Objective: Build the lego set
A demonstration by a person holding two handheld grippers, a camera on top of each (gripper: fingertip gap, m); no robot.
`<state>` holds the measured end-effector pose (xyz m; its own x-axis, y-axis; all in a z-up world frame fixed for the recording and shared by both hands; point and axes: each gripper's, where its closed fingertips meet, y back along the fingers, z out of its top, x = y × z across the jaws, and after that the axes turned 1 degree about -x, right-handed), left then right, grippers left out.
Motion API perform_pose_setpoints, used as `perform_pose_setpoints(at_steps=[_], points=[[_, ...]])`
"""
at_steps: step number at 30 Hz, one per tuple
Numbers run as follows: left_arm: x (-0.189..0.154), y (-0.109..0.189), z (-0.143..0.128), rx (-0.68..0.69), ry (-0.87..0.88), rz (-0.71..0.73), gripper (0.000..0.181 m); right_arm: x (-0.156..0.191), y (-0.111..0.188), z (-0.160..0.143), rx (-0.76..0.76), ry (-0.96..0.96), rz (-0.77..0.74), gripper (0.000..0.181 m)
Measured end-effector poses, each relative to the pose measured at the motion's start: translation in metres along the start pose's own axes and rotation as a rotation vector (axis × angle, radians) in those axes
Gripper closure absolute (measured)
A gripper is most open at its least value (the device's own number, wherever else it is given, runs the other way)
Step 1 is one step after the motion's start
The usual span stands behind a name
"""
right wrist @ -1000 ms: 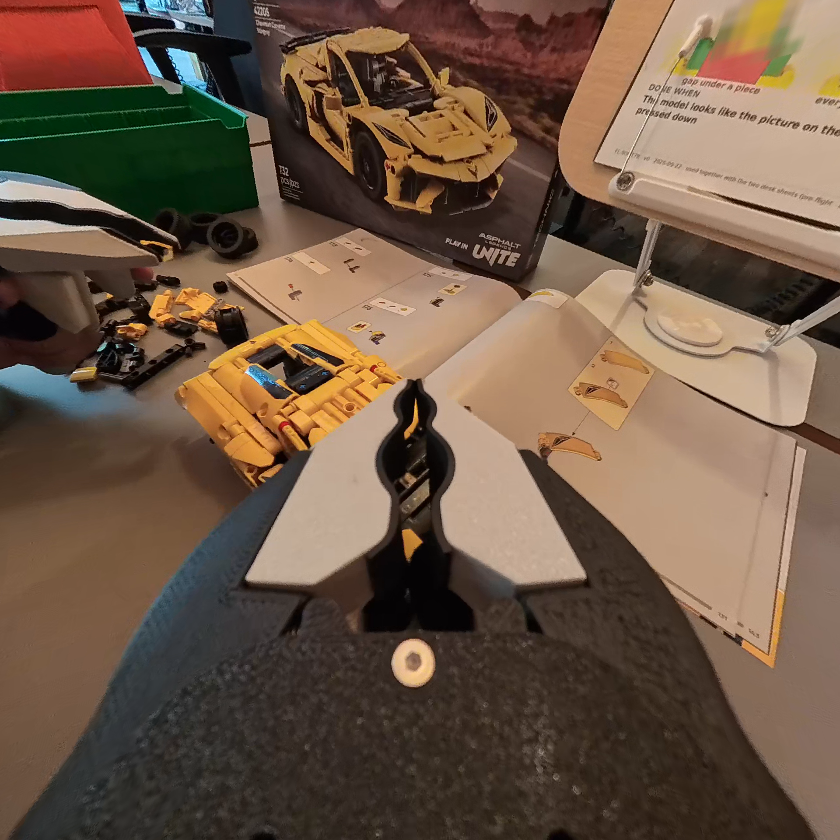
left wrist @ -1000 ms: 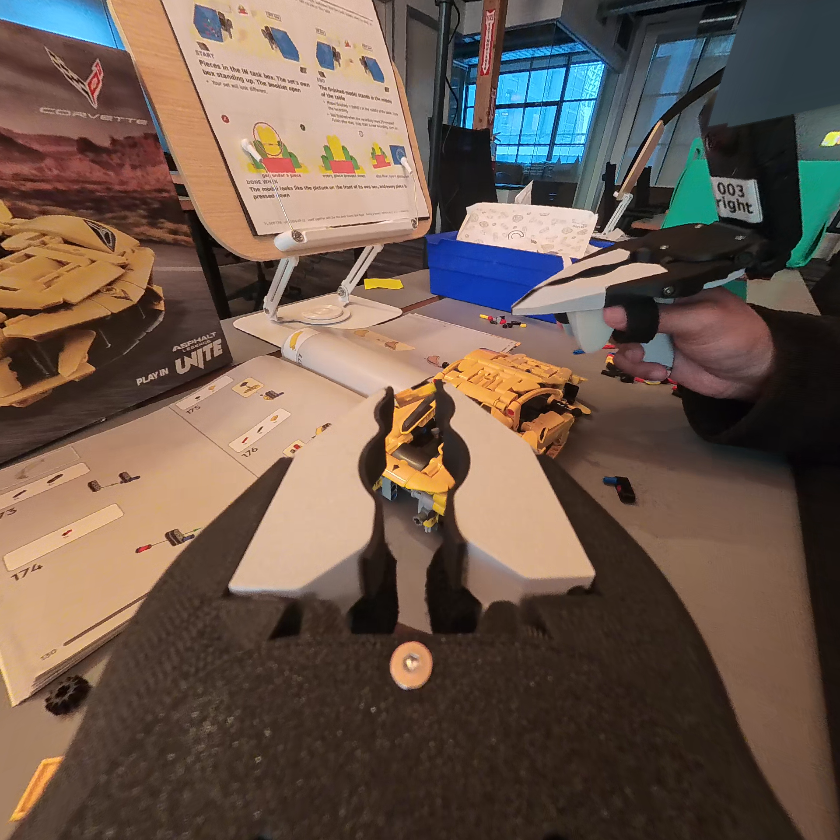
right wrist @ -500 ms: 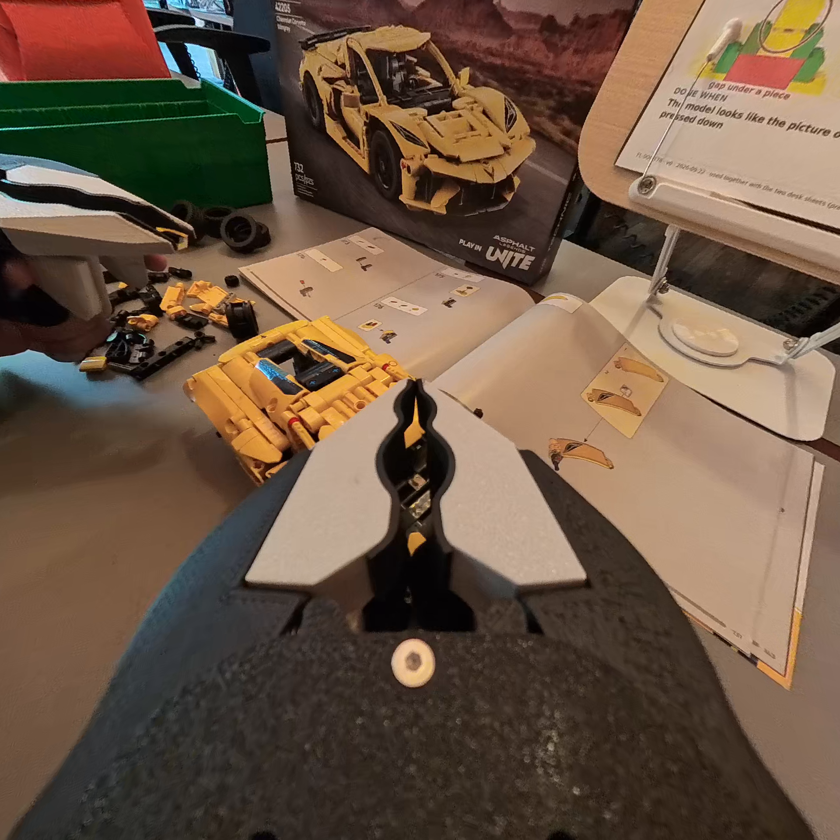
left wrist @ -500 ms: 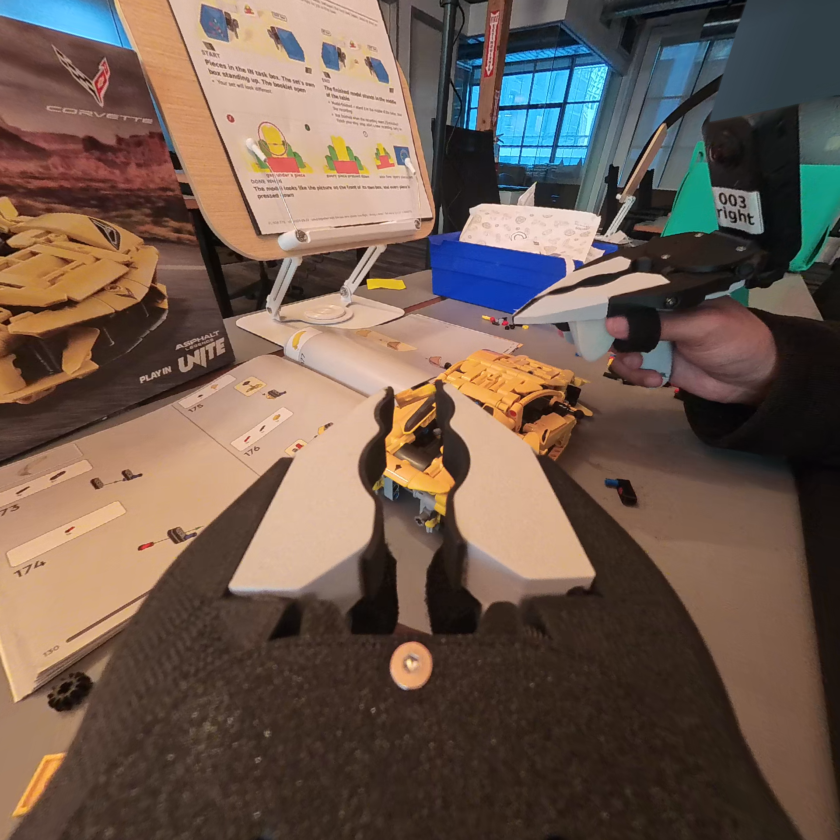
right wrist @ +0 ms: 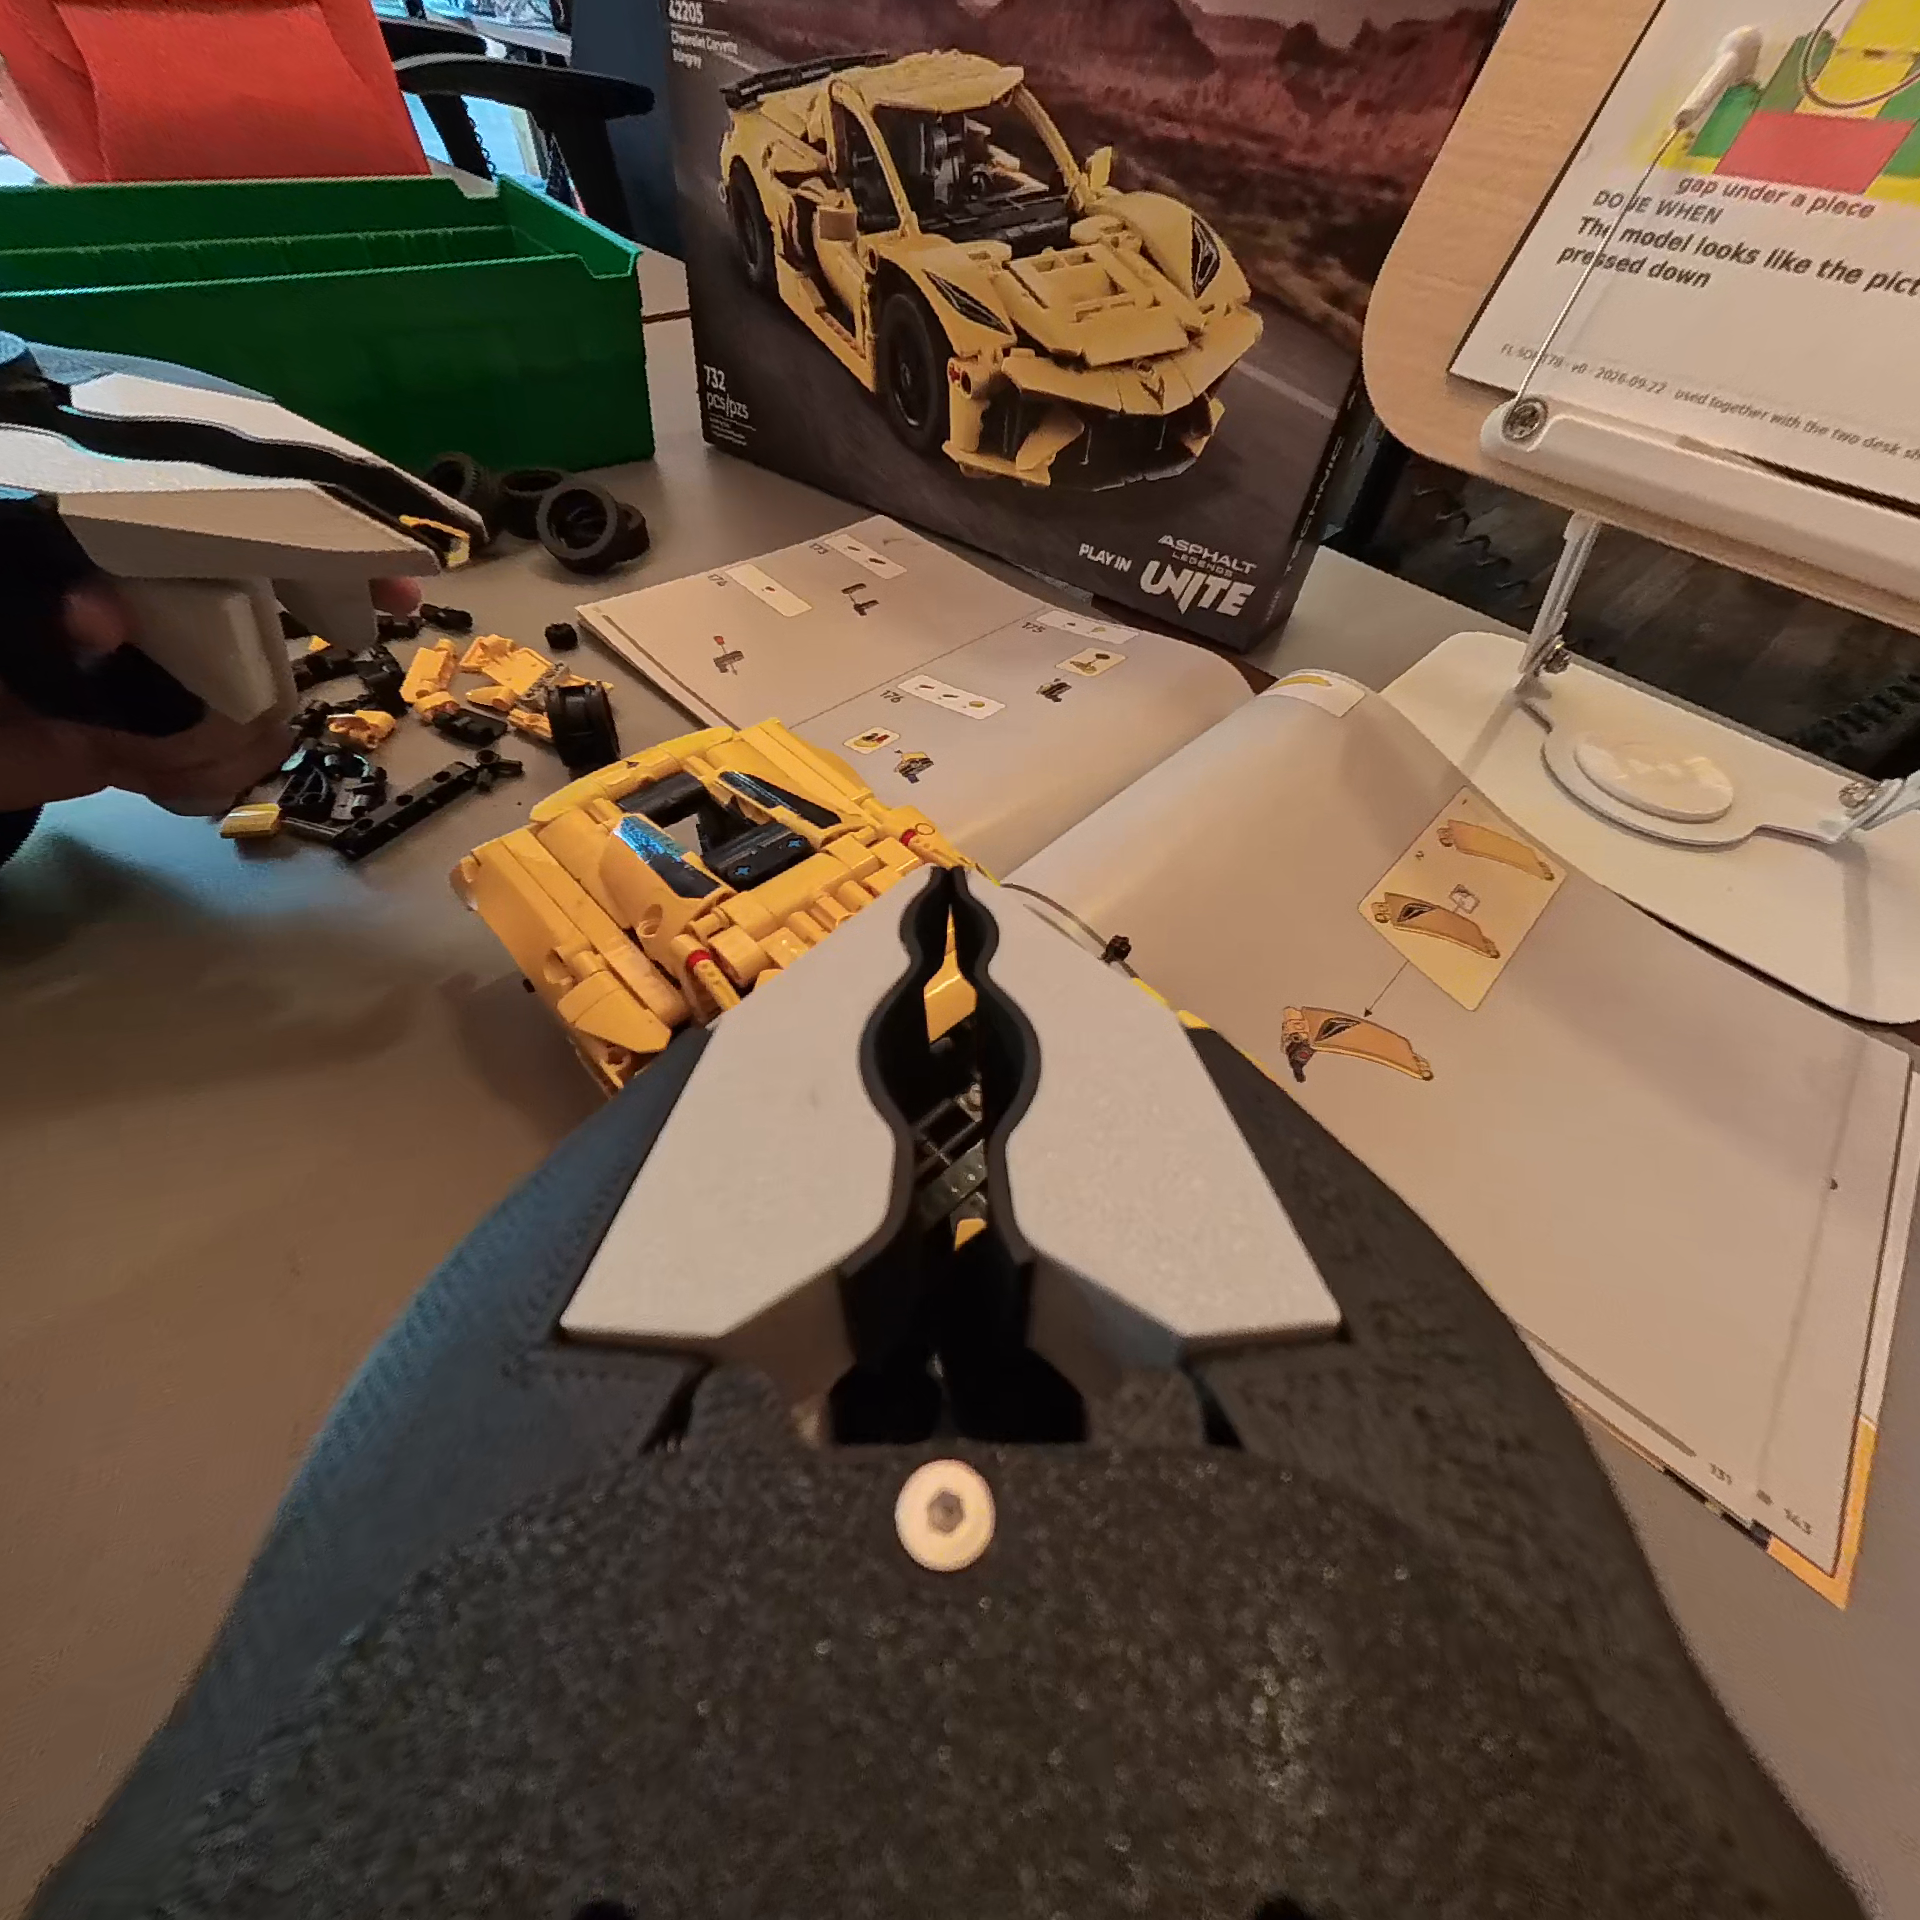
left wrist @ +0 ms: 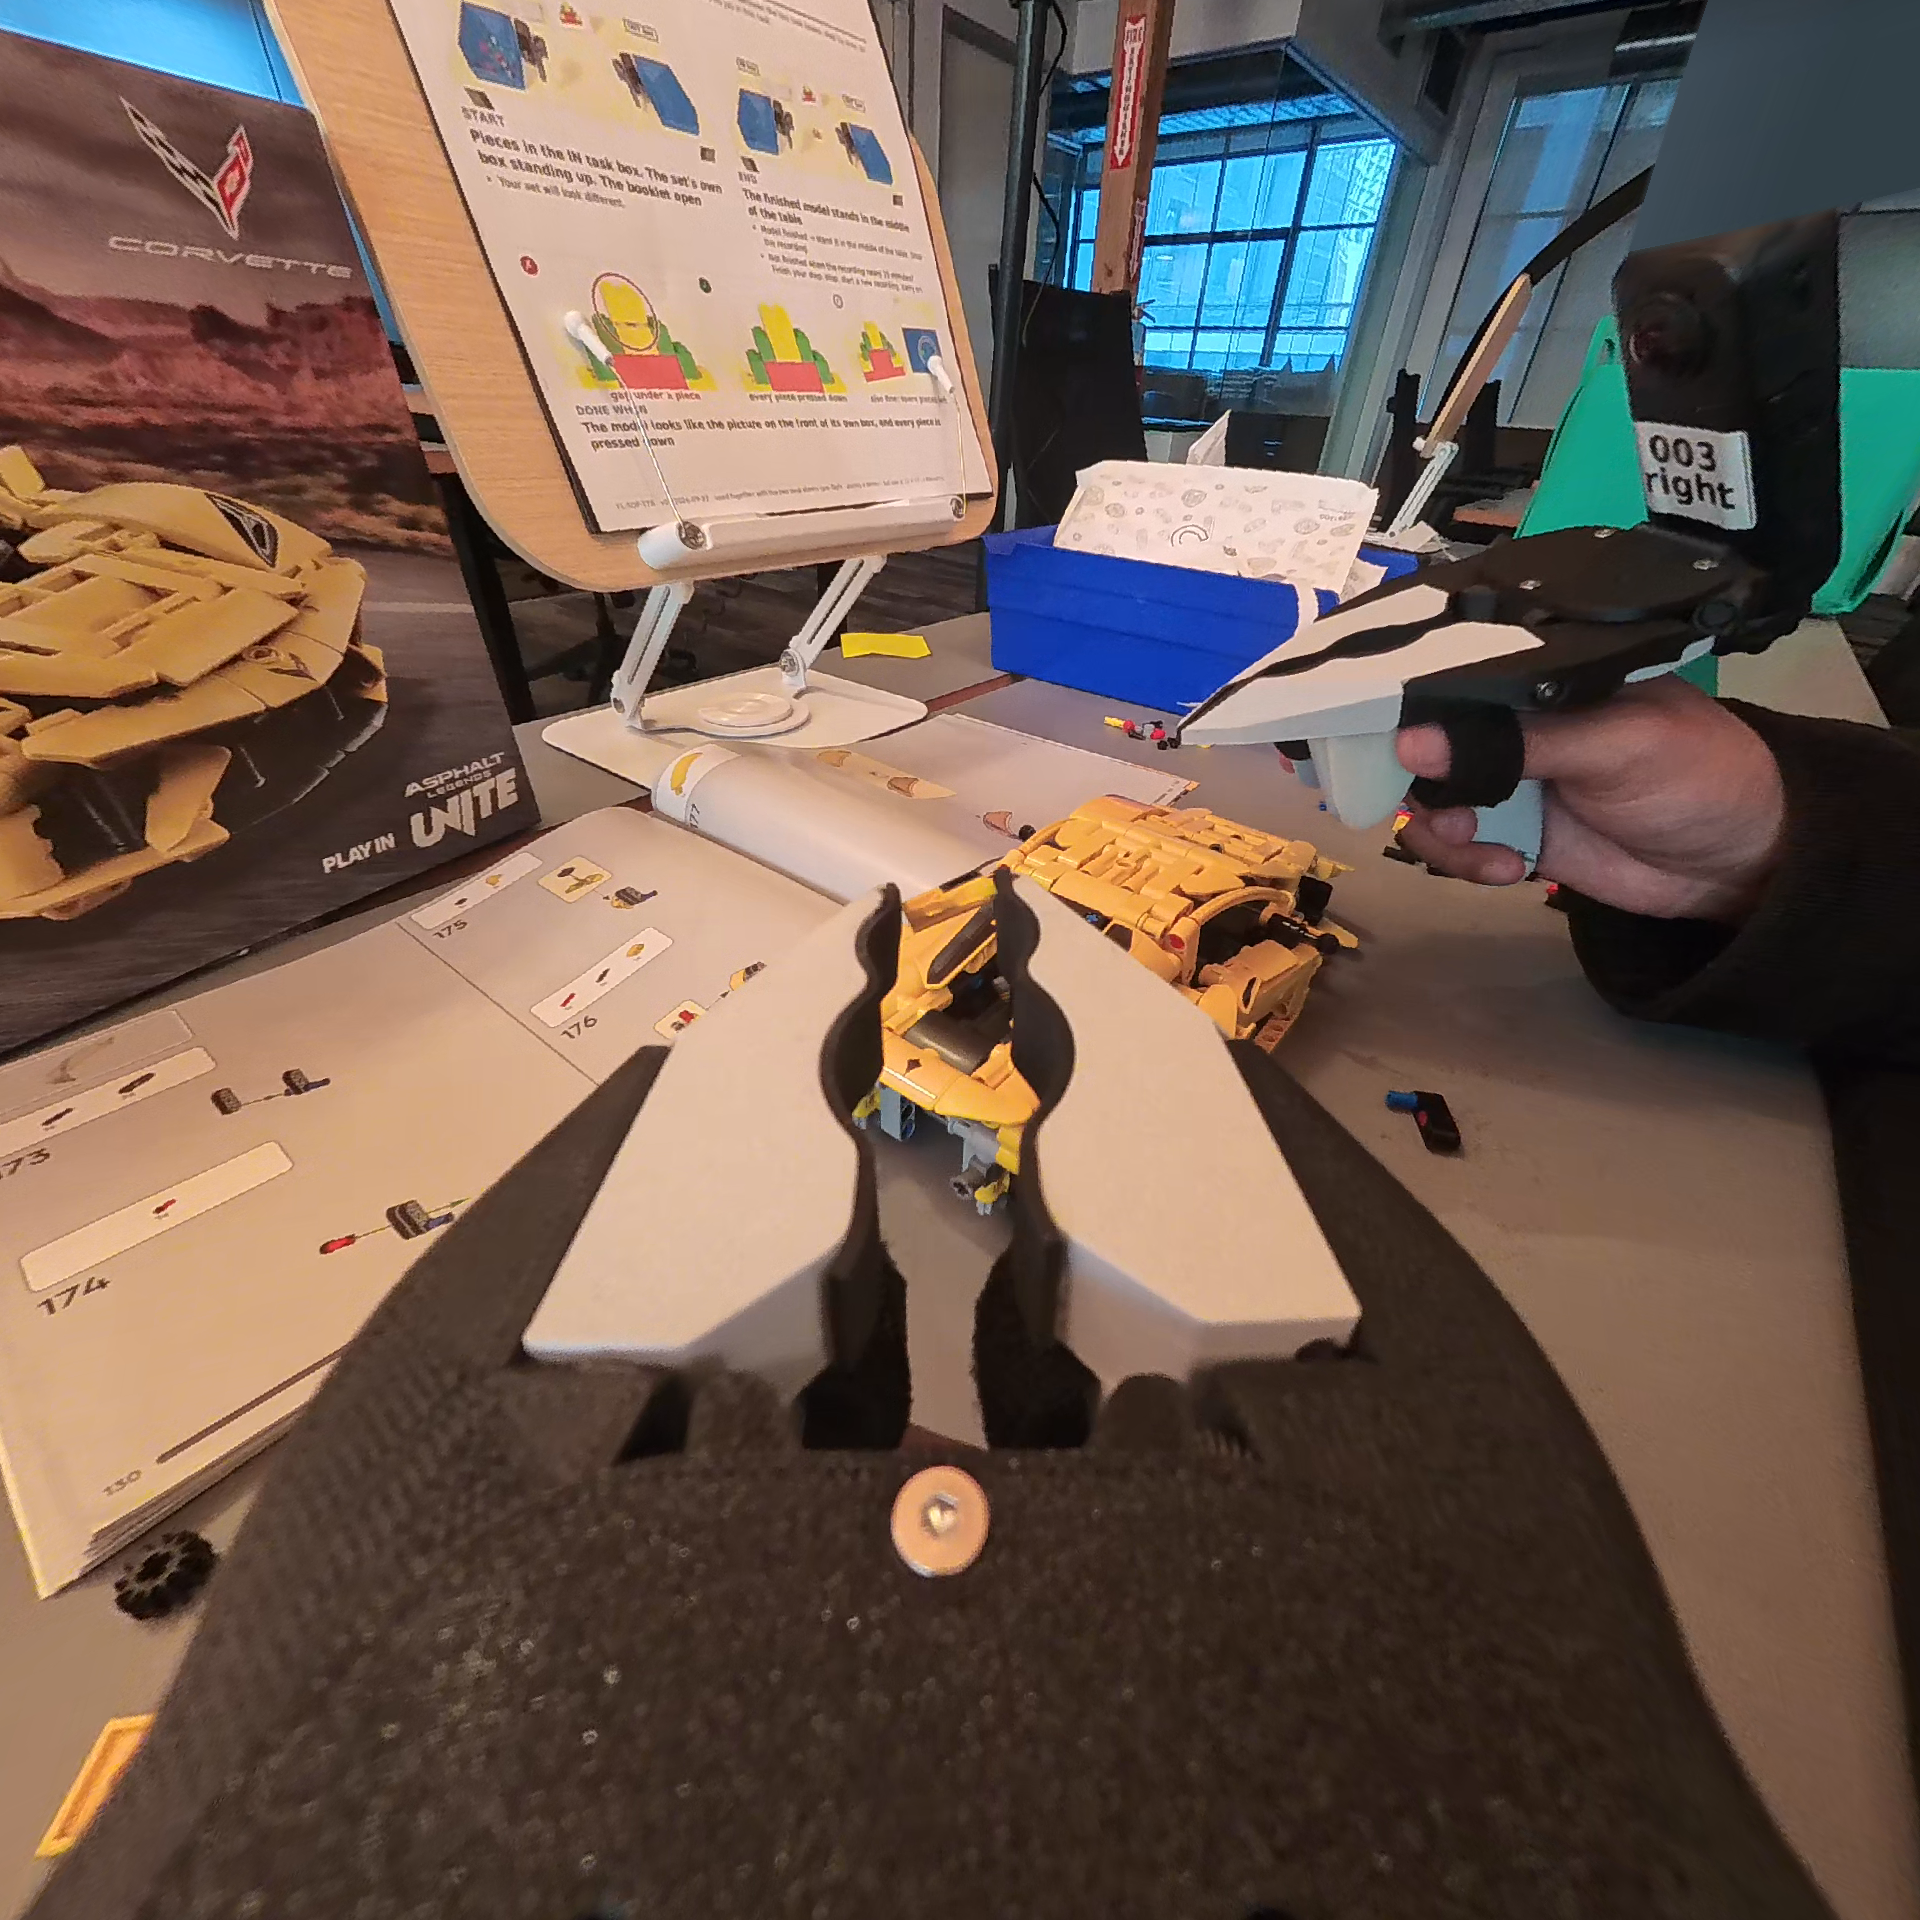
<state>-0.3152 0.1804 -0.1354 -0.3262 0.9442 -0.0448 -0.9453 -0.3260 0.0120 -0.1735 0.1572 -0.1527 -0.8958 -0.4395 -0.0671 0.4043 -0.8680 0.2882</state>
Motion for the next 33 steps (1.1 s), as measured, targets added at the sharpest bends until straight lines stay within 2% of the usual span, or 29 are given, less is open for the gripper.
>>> perform_pose_setpoints(at_steps=[12,13,15,19,21,23,25,29,33], points=[[-0.001,0.000,0.002,-0.010,-0.021,0.006,0.164,0.006,0.000,-0.004,0.042,-0.047,0.041,0.181],[-0.002,0.000,0.003,-0.016,-0.045,0.012,0.164,0.012,0.000,-0.003,0.043,-0.085,0.088,0.181],[-0.005,0.000,0.006,-0.032,-0.166,0.049,0.164,0.039,0.005,0.016,-0.048,-0.210,0.267,0.181],[-0.026,-0.004,0.014,-0.077,-0.524,0.148,0.164,0.095,0.006,0.039,-0.054,-0.517,0.610,0.153],[-0.042,-0.004,0.017,-0.114,-0.691,0.169,0.164,0.114,0.008,0.049,-0.052,-0.623,0.720,0.142],[-0.060,-0.003,0.019,-0.158,-0.809,0.154,0.164,0.124,0.010,0.053,-0.037,-0.683,0.789,0.139],[-0.070,-0.001,0.026,-0.204,-0.863,0.162,0.164,0.130,0.012,0.055,-0.028,-0.753,0.859,0.139],[-0.081,0.002,0.032,-0.250,-0.898,0.156,0.164,0.141,0.017,0.058,-0.017,-0.899,1.005,0.153],[-0.088,0.004,0.032,-0.267,-0.943,0.144,0.164,0.143,0.015,0.057,-0.021,-0.940,1.036,0.163]])
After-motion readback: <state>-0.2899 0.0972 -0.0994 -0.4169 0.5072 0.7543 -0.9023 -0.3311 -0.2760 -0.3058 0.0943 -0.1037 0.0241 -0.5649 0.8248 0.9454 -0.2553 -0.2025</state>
